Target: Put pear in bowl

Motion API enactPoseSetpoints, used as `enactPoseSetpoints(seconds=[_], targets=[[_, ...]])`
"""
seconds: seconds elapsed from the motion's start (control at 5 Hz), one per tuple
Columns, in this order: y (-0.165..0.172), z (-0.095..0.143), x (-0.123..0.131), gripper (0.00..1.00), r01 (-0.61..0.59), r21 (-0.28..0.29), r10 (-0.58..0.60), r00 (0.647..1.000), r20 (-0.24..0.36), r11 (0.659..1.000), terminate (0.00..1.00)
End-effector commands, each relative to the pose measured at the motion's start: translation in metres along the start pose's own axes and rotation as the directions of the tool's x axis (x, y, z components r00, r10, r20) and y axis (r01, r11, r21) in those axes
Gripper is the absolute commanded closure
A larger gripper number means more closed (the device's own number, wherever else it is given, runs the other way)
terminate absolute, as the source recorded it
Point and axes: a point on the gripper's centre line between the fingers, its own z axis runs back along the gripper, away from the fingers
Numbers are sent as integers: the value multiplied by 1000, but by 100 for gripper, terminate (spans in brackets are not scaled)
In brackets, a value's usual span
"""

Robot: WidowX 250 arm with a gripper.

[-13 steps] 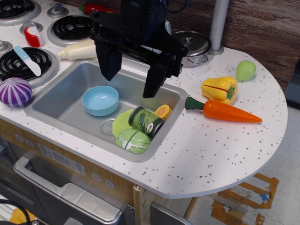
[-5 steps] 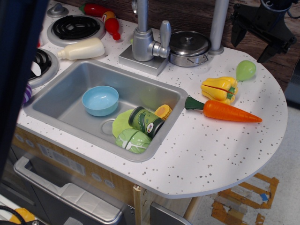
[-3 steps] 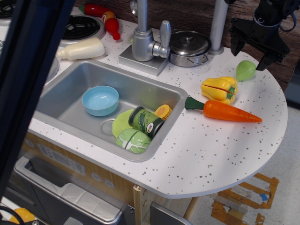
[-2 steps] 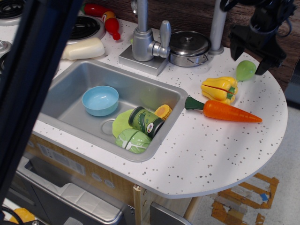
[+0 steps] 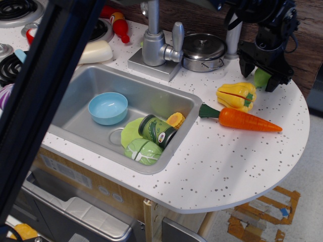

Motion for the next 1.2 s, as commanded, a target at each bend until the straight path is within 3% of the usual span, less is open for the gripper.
enactPoseSetpoints(seconds=[0.0,0.2,0.4,0.6,0.8,1.0], targets=[[8,11,21,100,-16,-23,18,996,91,1000,0],[8,27,20,100,-23,-16,24,998,55,1000,0],[23,69,16,100,-35,83,36,999,-11,996,0],[63,118,13,100,-19,210,33,997,-64,978,0],[92,157,-14,100,-41,311,77,992,-104,950,0],[110,168,-57,100,-90,373,139,984,-108,924,0]])
